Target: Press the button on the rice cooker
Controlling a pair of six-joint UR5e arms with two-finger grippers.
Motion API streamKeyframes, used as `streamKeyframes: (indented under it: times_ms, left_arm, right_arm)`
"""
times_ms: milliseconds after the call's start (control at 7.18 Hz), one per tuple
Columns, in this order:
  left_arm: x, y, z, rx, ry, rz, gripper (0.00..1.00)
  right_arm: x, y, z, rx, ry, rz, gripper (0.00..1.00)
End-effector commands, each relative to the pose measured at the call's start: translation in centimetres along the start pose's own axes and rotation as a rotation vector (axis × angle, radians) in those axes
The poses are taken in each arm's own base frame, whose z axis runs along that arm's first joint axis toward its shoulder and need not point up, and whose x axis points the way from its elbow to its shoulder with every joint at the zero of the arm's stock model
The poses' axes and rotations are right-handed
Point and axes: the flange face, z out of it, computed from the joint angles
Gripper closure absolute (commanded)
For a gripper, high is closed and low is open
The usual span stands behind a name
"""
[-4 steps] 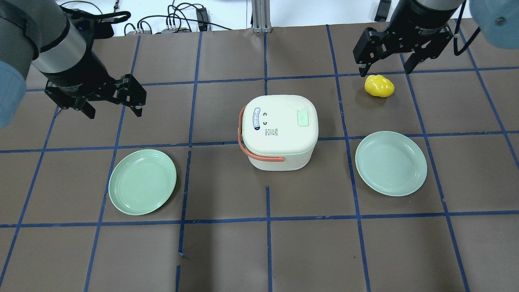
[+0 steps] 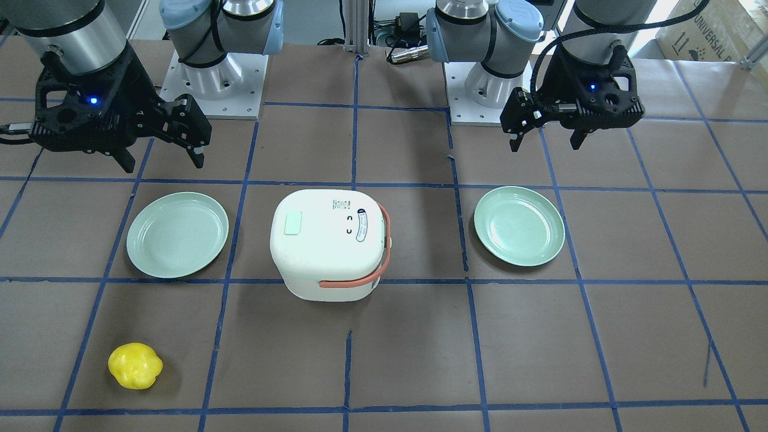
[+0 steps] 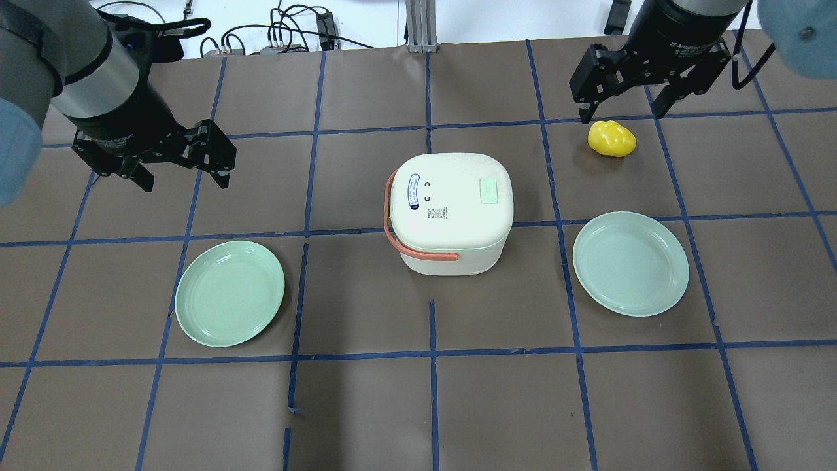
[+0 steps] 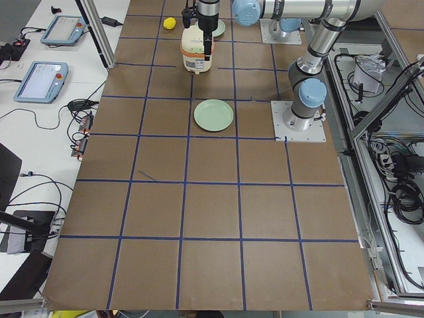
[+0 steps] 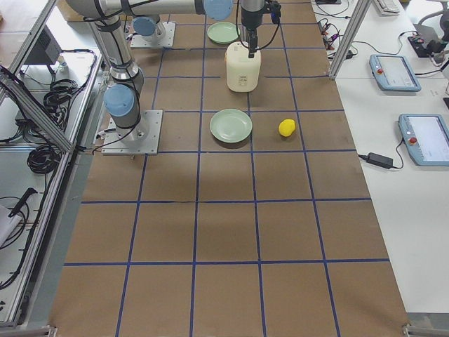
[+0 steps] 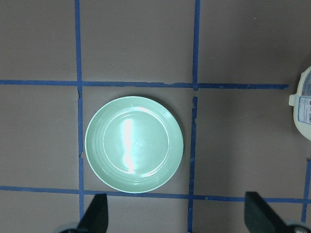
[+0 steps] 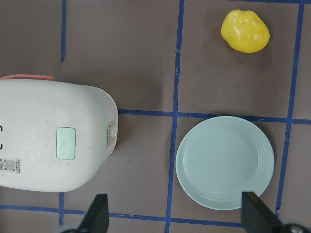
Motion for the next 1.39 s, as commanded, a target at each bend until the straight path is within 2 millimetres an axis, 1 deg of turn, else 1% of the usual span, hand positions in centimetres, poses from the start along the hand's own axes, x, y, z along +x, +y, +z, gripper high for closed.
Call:
streamKeyframes:
  times_ms: [0, 139, 278, 418, 696, 835, 975, 1253]
  left_arm:
    - [0.0, 0.0, 0.0, -0.002, 0.000, 0.000, 0.00]
    - [0.0, 0.0, 0.0, -0.002, 0.000, 0.000, 0.00]
    - [0.0, 0.0, 0.0, 0.000, 0.000, 0.000, 0.00]
    - [0.0, 0.0, 0.0, 0.000, 0.000, 0.000, 0.00]
    - [0.0, 0.0, 0.0, 0.000, 0.000, 0.000, 0.00]
    - [0.0, 0.0, 0.0, 0.000, 0.000, 0.000, 0.00]
    - [0.0, 0.0, 0.0, 0.000, 0.000, 0.000, 0.00]
    - [0.0, 0.0, 0.0, 0.000, 0.000, 0.000, 0.00]
  right_arm:
    - [0.0, 0.0, 0.0, 0.001, 0.002, -0.006, 0.07]
    - [0.0, -0.1, 0.0, 0.001, 0.000, -0.035, 0.33]
    - [0.1, -0.1, 0.1, -0.001, 0.003, -0.036, 0.80]
    - [-0.1, 0.0, 0.3, -0.004, -0.010, -0.039, 0.95]
    - [-0.2, -0.1, 0.9, -0.010, -0.025, -0.106, 0.93]
    - [-1.0, -0.1, 1.3, -0.007, -0.103, -0.108, 0.93]
    - [-1.5, 0.1, 2.6, -0.012, -0.167, -0.106, 0.92]
    - [-2.1, 0.0, 4.1, 0.001, -0.217, -0.109, 0.91]
